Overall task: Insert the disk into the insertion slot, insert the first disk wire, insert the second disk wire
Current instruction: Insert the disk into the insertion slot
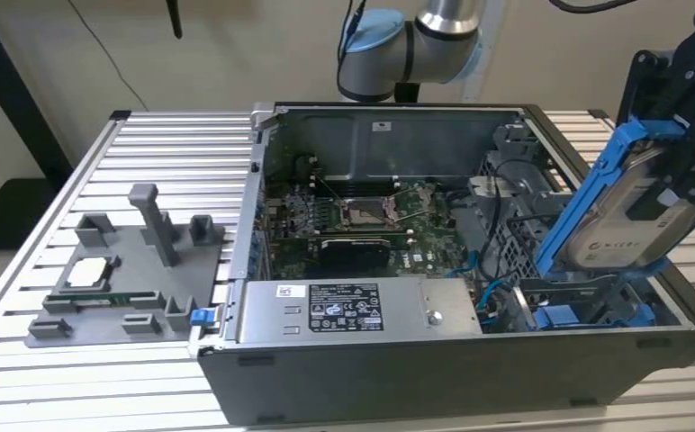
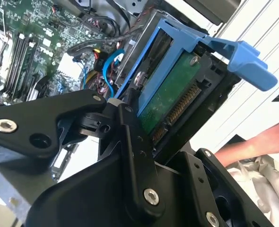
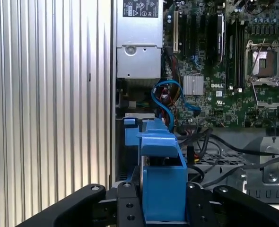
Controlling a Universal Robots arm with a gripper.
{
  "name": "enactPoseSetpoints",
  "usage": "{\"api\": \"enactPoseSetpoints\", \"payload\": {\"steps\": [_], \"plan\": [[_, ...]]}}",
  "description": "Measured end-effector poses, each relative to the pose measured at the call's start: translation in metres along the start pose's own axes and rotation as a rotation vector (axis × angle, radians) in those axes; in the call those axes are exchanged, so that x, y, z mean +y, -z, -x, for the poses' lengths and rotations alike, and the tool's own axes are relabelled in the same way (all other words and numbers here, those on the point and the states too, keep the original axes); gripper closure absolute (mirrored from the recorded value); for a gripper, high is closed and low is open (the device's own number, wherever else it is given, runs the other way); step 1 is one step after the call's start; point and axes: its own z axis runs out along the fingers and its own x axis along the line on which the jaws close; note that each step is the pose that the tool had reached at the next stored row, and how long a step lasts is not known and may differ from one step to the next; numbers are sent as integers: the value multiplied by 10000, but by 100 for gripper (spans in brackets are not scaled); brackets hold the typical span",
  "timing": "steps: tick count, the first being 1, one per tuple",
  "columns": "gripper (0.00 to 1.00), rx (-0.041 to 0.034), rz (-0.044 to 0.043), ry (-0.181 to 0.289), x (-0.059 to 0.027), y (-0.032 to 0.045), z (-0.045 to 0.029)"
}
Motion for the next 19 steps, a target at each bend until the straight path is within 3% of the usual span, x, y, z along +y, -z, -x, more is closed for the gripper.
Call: {"api": "enactPoseSetpoints", "payload": {"steps": [7, 19], "plan": [[100, -79, -3, 9, -11, -91, -23], [100, -92, -31, 37, -23, -247, -38]]}}
